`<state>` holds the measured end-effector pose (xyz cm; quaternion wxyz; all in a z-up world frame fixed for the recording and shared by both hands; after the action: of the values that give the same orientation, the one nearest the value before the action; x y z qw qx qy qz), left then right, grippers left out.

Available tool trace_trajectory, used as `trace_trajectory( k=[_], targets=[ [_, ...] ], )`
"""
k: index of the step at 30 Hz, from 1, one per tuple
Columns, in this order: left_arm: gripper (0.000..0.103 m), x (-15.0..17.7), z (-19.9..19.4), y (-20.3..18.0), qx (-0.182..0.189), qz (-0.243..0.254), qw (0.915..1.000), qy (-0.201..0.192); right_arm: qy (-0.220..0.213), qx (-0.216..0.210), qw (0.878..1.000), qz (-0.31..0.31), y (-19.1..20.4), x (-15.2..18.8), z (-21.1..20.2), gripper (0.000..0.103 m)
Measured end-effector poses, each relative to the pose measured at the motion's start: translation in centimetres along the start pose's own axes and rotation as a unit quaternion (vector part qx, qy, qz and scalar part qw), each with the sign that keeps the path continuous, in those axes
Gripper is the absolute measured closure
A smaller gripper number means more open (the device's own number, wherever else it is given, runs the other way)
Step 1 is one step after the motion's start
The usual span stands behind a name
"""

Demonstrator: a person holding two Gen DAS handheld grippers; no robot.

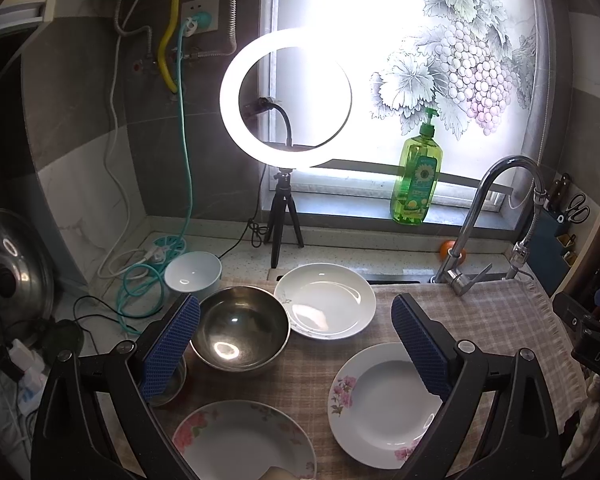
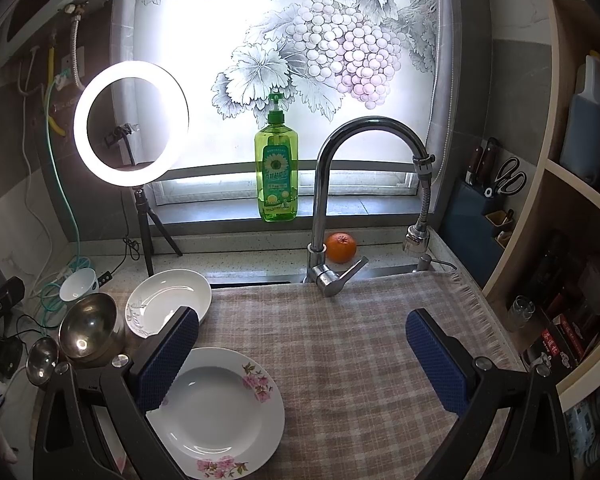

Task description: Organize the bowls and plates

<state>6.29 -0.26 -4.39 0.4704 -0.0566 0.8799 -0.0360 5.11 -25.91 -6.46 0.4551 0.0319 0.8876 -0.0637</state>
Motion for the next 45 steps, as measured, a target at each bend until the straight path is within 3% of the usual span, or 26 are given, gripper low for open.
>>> trace_trajectory(
  k=[25,35,45],
  targets=[
    [0.006,0.3,0.1,-0.1,-0.017,0.027,0.9994,0.015,0.004,0.001,1.000,0.000,-0.1,0.2,0.1,0.001],
    [0.006,1.0,0.6,0.7,-0.017,0.011,0.9992,0.035,0.019,-0.006,1.000,-0.008,0.7,1.0,1.2,0.001],
    [0.006,1.8,0.7,2.6,-0.036,0.000,0.9984,0.044,0.026,-0.044,0.998,-0.036,3.0,1.8,1.9,0.001]
  ],
)
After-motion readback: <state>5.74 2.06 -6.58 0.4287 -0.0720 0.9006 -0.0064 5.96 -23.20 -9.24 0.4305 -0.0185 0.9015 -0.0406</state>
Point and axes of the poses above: each gripper's, at about its wrist camera, not at the fingertips, and z roughly the way its jaws point, y to its left, x to its underside, the point moved 8 cm from there along z, roughly the way its jaws point, and after that the axes turned 5 degrees about -z, right-handed, at the moved point
